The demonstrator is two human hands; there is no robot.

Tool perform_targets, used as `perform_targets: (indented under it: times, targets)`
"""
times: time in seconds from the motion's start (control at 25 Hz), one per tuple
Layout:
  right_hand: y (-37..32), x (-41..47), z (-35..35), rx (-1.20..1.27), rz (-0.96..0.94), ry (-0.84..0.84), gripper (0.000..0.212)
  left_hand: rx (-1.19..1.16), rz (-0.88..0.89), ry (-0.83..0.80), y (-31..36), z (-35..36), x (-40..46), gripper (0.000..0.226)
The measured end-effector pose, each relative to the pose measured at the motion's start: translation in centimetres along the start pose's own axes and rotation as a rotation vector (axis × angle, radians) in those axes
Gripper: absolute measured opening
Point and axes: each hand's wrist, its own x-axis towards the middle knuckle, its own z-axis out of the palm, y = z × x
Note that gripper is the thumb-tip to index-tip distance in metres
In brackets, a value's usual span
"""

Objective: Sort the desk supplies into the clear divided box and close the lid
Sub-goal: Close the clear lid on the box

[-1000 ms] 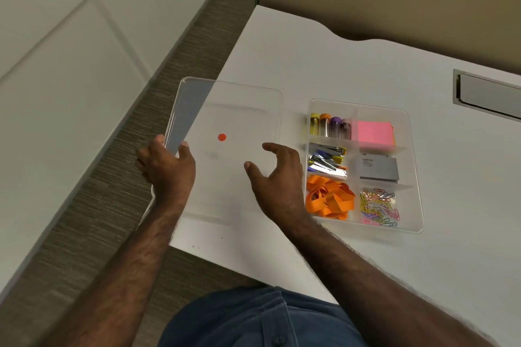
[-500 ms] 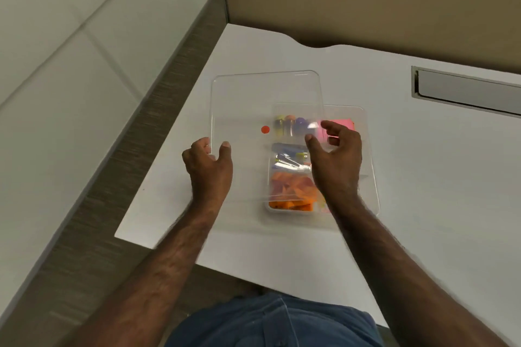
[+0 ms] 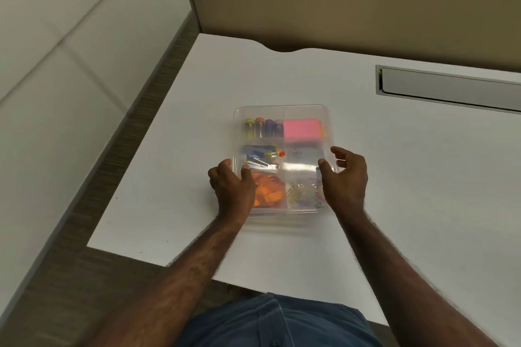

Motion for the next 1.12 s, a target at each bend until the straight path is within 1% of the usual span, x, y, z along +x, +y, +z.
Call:
perform_targets:
  times: [0.28,0.4,0.56,0.72,0.8,0.96,1.12]
  targets:
    - [2.0,1.0,-0.3,-0.027,-0.033,-0.037,0.04,0.057,0.041,-0.004,0.1,1.1,0.6,0.038]
    - [2.7,1.5,-0.5,-0.045,-0.041,-0.064,0.039,0.048,0.061,0.011,0.0,1.2,1.0,0.033]
    - [3.7,1.7,-0.7,-0.101,-0.027,-0.102,0.029,0.058,0.091,0.038,-1.0,1.0,1.0,0.022]
    - [4.4,1.8,-0.6,-0.184,-0.022,-0.106,0.024,0.103,0.148,0.026,-2.4,0.7,0.4,0.036]
    - [4.6,1.9,-0.5,-0.191,0.001,-0.108,0.022,0.087,0.149,0.0,-2.7,0.6,0.3,0.038]
    - [5.1,2.0,-0.1,-0.137,0.022,-0.093,0.019,0.035,0.102,-0.053,-3.4,0.7,0.9,0.04]
    - [5.9,2.3,0.4,-0.045,0.041,-0.101,0.017,-0.018,0.154,-0.016,-4.6,1.1,1.7,0.04]
